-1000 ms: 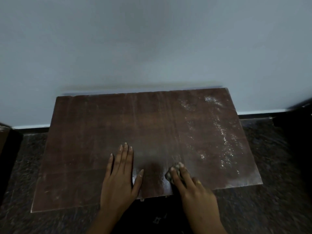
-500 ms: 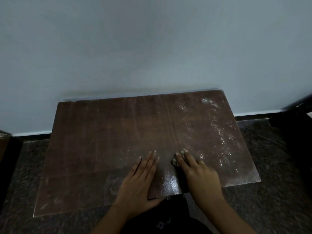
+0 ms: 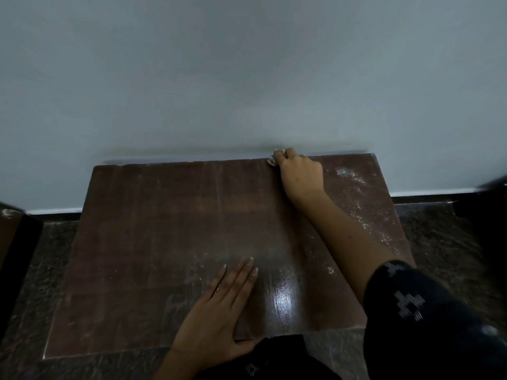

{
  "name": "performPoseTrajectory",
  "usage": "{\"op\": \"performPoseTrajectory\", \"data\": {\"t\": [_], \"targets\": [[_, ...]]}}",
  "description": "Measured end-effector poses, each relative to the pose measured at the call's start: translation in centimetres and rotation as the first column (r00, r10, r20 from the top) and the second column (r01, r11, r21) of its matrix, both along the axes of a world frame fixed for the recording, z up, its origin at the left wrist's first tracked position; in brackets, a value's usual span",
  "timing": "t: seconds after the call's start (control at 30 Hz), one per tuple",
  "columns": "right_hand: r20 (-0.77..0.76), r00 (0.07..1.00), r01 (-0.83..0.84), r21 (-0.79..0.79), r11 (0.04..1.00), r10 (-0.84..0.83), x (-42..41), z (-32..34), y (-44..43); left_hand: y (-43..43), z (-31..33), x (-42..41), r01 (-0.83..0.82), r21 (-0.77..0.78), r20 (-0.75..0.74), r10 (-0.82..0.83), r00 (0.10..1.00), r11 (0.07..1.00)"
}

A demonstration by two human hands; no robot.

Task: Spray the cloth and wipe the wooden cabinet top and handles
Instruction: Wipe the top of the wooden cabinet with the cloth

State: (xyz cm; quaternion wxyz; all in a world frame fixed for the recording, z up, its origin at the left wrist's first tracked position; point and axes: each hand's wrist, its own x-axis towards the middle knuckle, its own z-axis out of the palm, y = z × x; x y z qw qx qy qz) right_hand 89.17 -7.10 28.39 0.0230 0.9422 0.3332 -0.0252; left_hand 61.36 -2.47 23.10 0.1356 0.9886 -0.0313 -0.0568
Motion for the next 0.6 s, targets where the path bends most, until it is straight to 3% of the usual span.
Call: {"op": "performPoseTrajectory", "data": {"t": [0.23,0.6], "targets": [[-0.004,0.999,0.05,0.027,0.998,-0.05,-0.4,0.0,-2.5,0.1,-0.1,0.0,-0.001,-0.014,0.0,0.001,1.0,1.0],[0.02,0.999,0.044,0.044,0.998,-0.045,-14.2,0.7,-12.5,-0.1,0.2,0.0,0.0,0.003,-0.004,0.0,1.0,1.0]]}}
